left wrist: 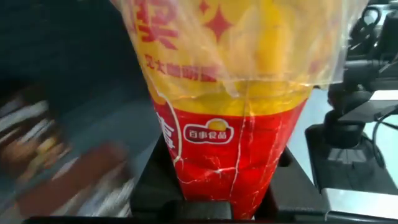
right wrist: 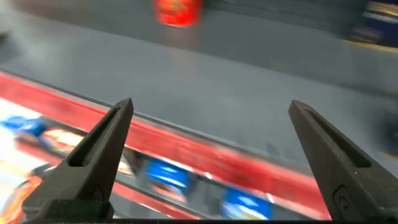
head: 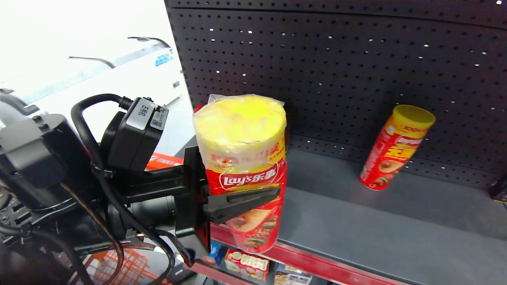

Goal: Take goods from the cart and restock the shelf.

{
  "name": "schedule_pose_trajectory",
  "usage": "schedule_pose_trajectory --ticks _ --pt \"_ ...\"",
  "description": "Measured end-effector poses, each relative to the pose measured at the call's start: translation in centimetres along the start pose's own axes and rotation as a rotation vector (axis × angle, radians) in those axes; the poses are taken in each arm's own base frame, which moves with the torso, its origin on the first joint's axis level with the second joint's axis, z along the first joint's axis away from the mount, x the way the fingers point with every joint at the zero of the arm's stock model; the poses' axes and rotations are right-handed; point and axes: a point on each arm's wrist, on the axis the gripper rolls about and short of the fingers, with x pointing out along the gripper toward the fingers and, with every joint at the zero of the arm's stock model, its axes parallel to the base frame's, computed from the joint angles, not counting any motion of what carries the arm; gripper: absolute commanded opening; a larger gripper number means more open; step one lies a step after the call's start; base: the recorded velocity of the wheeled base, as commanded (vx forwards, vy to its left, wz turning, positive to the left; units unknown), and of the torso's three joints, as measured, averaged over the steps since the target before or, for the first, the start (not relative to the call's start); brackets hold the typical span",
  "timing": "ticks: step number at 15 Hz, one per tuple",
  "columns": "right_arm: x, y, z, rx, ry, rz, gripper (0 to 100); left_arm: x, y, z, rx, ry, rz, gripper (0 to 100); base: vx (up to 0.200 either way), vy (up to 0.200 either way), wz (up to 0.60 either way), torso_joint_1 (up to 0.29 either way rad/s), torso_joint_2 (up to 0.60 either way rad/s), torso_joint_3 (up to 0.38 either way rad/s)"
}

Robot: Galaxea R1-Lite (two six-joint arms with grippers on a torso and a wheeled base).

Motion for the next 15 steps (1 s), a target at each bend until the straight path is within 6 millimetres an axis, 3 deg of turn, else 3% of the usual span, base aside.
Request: schedule_pose_trajectory --ticks 2,8,11,15 --pt "0.0 0.0 0.0 0.0 0.0 0.001 100 0.04 -0.14 0.18 0.002 -0.006 -0.003 0 0.0 0.0 -0.6 -0.005 0.01 0.007" --pt "0.0 0.0 0.01 0.001 -0.001 0.0 100 -0.25 -0.06 0.36 0.005 -0.008 0.008 0 0.0 0.0 0.0 0.0 0.0 0.0" --pt "0.0 0.0 0.0 0.001 0.0 0.0 100 -0.29 -0.1 0.46 0.009 -0.012 0.007 0 0.0 0.0 -0.6 0.002 -0.01 0.004" --pt "0.0 0.0 0.0 0.001 0.0 -0.001 100 -0.3 -0.09 0.44 0.008 -0.01 0.008 0 0.0 0.0 0.0 0.0 0.0 0.0"
